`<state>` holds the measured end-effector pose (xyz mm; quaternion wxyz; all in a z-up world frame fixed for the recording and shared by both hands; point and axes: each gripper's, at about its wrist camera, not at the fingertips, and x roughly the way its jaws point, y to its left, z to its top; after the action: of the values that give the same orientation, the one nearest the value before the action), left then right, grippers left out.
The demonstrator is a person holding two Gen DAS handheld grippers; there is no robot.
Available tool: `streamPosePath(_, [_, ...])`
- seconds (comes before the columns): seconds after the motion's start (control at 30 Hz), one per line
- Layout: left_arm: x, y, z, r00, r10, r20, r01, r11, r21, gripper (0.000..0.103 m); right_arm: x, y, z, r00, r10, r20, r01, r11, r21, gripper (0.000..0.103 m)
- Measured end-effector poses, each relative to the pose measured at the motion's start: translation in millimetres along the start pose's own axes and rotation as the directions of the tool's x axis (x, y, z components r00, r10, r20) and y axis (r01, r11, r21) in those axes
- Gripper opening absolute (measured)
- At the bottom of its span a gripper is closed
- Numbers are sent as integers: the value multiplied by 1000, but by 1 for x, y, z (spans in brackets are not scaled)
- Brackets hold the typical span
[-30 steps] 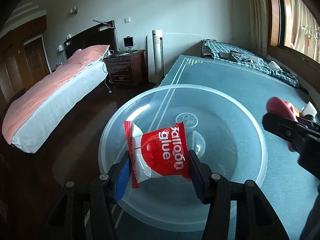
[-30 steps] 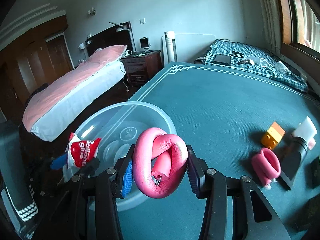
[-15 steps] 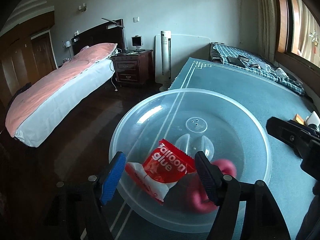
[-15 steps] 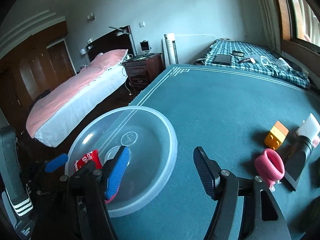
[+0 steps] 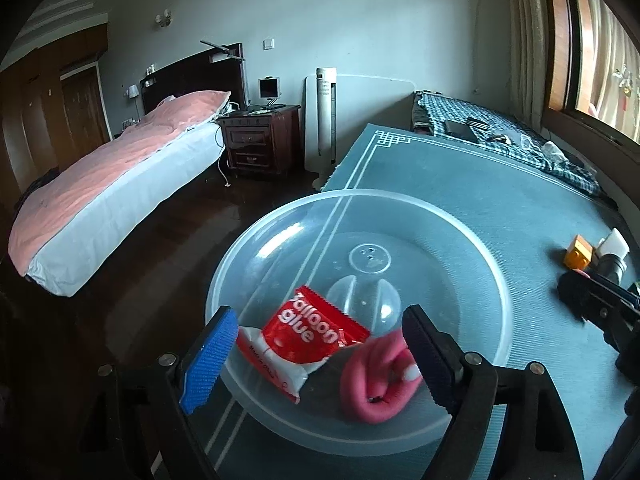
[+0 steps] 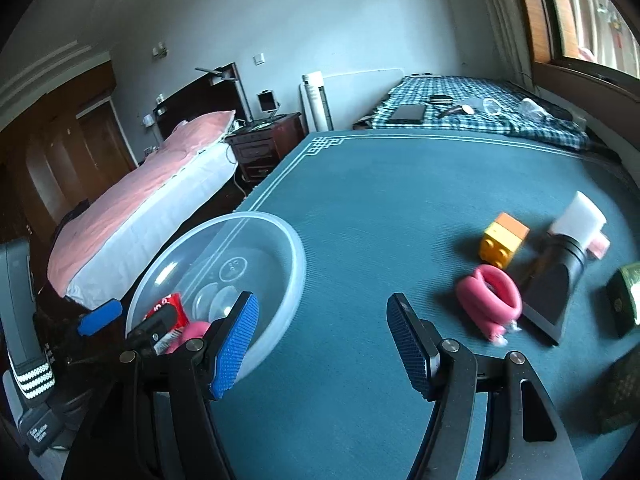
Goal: Organize objects
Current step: 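Open left tool dropping glue packet into bowl while right tool drops red foam, then move left tool toward pink foam loop while right tool approaches dark green box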
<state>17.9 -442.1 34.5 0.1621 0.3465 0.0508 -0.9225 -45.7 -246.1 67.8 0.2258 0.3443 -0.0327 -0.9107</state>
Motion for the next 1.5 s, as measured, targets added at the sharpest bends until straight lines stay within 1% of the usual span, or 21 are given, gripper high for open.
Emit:
streamPosePath(0.57, [-21,-50,0,999,-47,17,45,996,81,89,-46,-51,-18,997,-70,39,66,994,91,68])
streamPosePath(0.67, [-23,-60,-3,998,-58,20,56,994,98,92,-56,-62,-22,995,-84,48,79,991,108,68])
streamPosePath(1.0, [-31,-99,-7,995,-101,16,97,982,164,92,-88,-97,-33,986,-142,83,127,979,162,69])
streamPosePath(1.23, [-33,-128,-11,991,-133,2,130,971,200,92,-114,-127,-45,972,-210,103,186,961,206,69])
streamPosePath(1.37, [-32,-147,-13,987,-161,-16,160,960,228,92,-129,-149,-52,958,-264,112,230,940,250,69])
streamPosePath(1.5, [-31,-164,-14,982,-188,-33,190,948,254,92,-137,-171,-56,945,-309,105,268,919,290,69])
